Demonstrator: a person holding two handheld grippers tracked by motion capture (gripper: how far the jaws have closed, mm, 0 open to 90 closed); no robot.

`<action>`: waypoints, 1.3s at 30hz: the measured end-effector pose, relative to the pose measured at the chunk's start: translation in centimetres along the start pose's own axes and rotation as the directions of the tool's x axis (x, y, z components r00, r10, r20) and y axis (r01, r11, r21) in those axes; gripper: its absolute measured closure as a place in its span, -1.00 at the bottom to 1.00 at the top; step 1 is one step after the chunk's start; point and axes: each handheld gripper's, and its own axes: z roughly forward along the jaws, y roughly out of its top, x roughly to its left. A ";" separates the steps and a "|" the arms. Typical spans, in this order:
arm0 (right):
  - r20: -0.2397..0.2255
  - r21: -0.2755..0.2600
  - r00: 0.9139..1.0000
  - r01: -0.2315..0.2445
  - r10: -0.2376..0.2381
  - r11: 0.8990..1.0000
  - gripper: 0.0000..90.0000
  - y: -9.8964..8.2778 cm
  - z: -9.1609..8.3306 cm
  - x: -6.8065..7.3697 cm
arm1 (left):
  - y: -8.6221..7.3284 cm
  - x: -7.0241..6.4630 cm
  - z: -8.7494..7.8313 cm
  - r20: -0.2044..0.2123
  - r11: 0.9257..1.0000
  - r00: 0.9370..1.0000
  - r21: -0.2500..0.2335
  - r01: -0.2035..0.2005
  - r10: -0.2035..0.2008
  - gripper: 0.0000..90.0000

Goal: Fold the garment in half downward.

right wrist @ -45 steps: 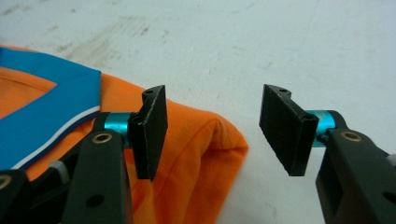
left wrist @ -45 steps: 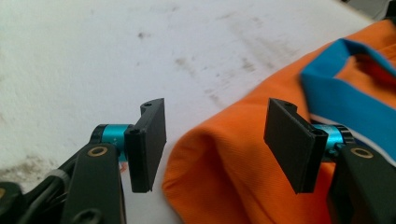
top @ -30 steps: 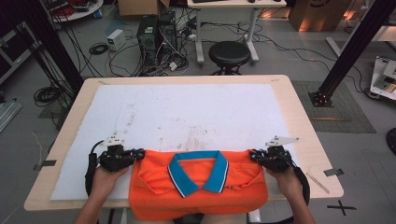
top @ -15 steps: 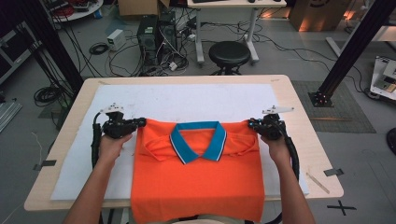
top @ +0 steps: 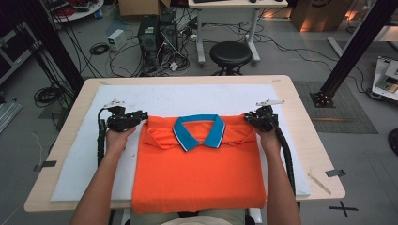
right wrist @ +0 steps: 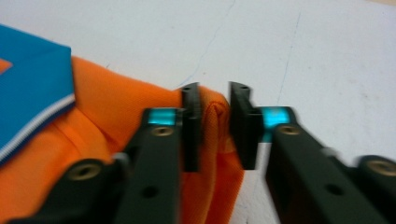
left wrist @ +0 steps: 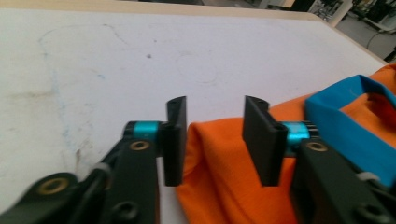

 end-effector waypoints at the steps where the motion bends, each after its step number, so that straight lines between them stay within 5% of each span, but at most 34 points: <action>1: -0.004 -0.011 1.000 -0.016 0.016 1.000 0.34 0.0 -0.2 -0.1 | 0.0 -0.2 -0.3 0.013 1.000 1.000 -0.004 -0.012 0.012 0.26; 6: -0.053 -0.055 0.998 -0.019 0.016 0.998 0.08 0.3 -1.5 0.2 | -0.5 -1.4 -1.1 0.129 0.999 0.991 -0.013 -0.033 0.034 0.08; 11: -0.138 -0.027 0.990 0.029 -0.032 0.999 0.08 -0.4 -2.6 1.0 | -1.6 -2.9 -1.2 0.207 0.996 0.975 0.023 -0.088 0.082 0.03; 15: -0.186 0.043 0.980 0.085 -0.076 0.995 0.18 -1.6 -2.3 1.6 | -2.5 -3.8 -0.8 0.186 0.982 0.974 0.115 -0.149 0.126 0.23; 17: -0.183 0.060 0.979 0.106 -0.094 0.993 0.54 -2.1 -2.3 1.9 | -3.0 -4.3 -0.8 0.165 0.972 0.972 0.137 -0.191 0.168 0.60; 19: -0.196 0.050 0.974 0.123 -0.111 0.991 0.85 -2.5 -2.6 2.0 | -3.4 -4.6 -1.0 0.149 0.971 0.972 0.127 -0.202 0.183 0.87; 25: -0.213 -0.019 0.970 0.116 -0.117 0.993 0.88 -3.7 -4.3 2.4 | -3.9 -4.9 -2.7 0.131 0.982 0.975 0.047 -0.184 0.177 0.90; 32: -0.237 -0.056 0.964 0.109 -0.120 0.992 0.88 -6.0 -6.6 2.4 | -5.0 -5.8 -5.1 0.162 0.975 0.962 -0.006 -0.221 0.219 0.90; 39: -0.271 -0.061 0.953 0.119 -0.132 0.991 0.88 -8.0 -8.4 2.6 | -7.0 -6.4 -6.7 0.192 0.972 0.954 0.014 -0.235 0.228 0.89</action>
